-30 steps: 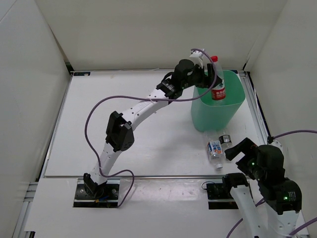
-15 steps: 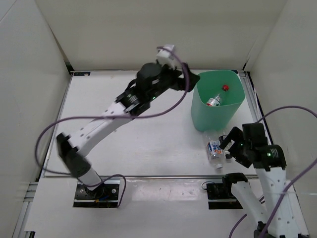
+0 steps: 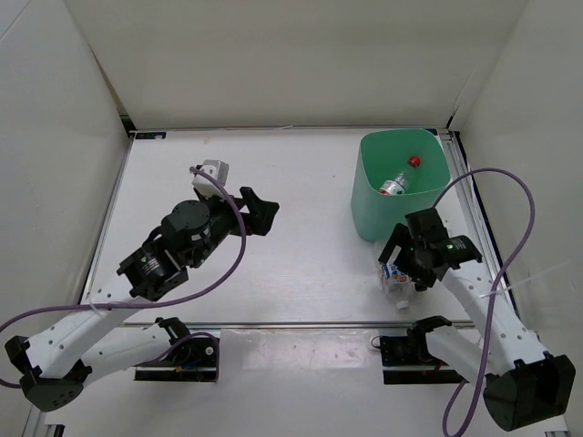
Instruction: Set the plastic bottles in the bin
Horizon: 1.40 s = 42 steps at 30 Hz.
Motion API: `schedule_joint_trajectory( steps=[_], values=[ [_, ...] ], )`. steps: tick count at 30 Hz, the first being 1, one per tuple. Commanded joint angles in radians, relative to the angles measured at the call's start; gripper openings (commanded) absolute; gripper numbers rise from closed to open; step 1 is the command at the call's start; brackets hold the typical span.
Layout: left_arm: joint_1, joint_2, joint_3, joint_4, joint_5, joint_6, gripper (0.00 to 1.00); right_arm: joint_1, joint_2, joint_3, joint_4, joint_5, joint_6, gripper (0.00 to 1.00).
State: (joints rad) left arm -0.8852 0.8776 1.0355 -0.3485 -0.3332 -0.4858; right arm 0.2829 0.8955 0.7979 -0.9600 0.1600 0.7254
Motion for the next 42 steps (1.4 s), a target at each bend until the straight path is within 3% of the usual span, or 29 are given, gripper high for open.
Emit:
schedule_joint_trajectory(
  steps=[1,11,18,24,30,37,42],
  values=[
    [0.000,-0.048,0.006,-0.116,-0.067,-0.016,1.00,0.053,0.020,-0.051,0.122,0.100,0.020,0.97],
    [0.000,-0.086,0.058,-0.328,-0.096,-0.036,1.00,0.180,0.095,-0.140,0.182,0.288,0.177,0.99],
    [0.000,-0.095,0.080,-0.425,-0.105,-0.046,1.00,0.199,0.143,-0.193,0.228,0.300,0.215,0.99],
    [0.000,-0.104,0.100,-0.460,-0.124,-0.065,1.00,0.219,0.163,-0.212,0.248,0.282,0.235,0.86],
    [0.000,-0.123,0.109,-0.469,-0.144,-0.074,1.00,0.295,0.141,-0.194,0.190,0.242,0.253,0.64],
    [0.000,-0.150,0.118,-0.469,-0.176,-0.094,1.00,0.407,-0.031,-0.108,0.015,0.151,0.266,0.33],
    [0.000,-0.161,0.098,-0.460,-0.185,-0.094,1.00,0.429,-0.163,0.000,-0.115,0.073,0.287,0.25]
  ],
)
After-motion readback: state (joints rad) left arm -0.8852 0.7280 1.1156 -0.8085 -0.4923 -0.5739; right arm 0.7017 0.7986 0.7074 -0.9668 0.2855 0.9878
